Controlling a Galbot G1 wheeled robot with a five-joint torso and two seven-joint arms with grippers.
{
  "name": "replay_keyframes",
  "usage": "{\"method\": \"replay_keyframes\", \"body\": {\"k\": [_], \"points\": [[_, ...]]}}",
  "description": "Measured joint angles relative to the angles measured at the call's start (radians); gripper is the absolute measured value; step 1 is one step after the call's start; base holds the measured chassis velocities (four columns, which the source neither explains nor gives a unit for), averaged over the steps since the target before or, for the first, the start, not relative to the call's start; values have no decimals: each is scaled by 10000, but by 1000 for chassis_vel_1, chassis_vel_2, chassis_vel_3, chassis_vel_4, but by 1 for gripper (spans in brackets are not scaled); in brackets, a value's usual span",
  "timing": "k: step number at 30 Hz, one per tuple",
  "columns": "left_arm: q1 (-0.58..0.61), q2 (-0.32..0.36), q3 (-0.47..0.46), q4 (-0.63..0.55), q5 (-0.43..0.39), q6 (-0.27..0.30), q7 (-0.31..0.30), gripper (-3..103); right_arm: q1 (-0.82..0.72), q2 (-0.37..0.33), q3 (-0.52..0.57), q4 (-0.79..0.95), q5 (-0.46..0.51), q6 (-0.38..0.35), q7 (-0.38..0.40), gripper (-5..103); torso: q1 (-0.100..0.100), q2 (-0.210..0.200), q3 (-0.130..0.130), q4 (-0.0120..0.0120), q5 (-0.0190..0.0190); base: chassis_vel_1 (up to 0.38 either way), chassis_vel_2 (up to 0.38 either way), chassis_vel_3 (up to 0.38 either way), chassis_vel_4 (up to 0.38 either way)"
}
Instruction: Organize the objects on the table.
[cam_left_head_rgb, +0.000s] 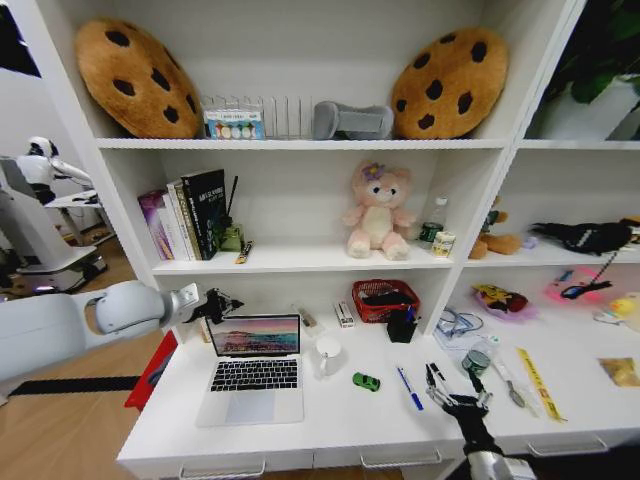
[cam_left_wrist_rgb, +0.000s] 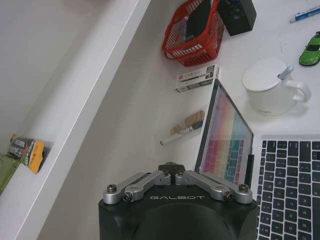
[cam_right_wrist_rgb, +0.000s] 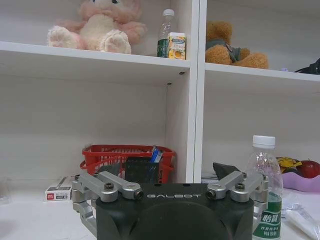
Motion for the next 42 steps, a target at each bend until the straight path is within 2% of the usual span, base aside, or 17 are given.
{"method": "replay_keyframes", "body": {"k": [8,14,19,21,24,26,33,39,42], "points": [[417,409,-213,170,-133,43,-87,0,18,-9,23,-247,92,139,-49,100,-1,0,-1,5,-1,0,0,0,0],[1220,1051,-985,613,-132,41,-121,0,46,-13,22,-304,131,155,-52,100,0,0,-1,-2,0,0,0,0,0],[1314,1135,-946,654,-53,42,-53,0,-1,8,36,-375,145,218,-60,100,0,0,0,-2,0,0,0,0,0],[1256,1083,-790,653,56,44,35,0,-16,19,40,-439,149,265,-75,100,0,0,-1,5,-2,0,0,0,0],[1206,1020,-667,698,209,46,238,0,-21,26,40,-508,149,314,-102,100,-1,0,-1,7,-2,0,0,0,0],[1128,1013,-592,740,168,69,677,0,-26,35,33,-516,214,325,-117,100,0,0,-1,3,-2,0,0,0,0],[1000,1109,-527,696,121,158,1225,0,-22,12,92,-558,332,351,-130,100,0,0,-2,1,0,0,0,0,0],[447,974,-277,265,82,309,2323,0,-54,130,112,-594,390,388,-139,100,0,0,-1,1,0,0,0,0,0],[317,856,-194,12,81,382,2504,0,-62,132,101,-599,381,398,-145,100,0,0,-1,2,-1,0,0,0,0]]}}
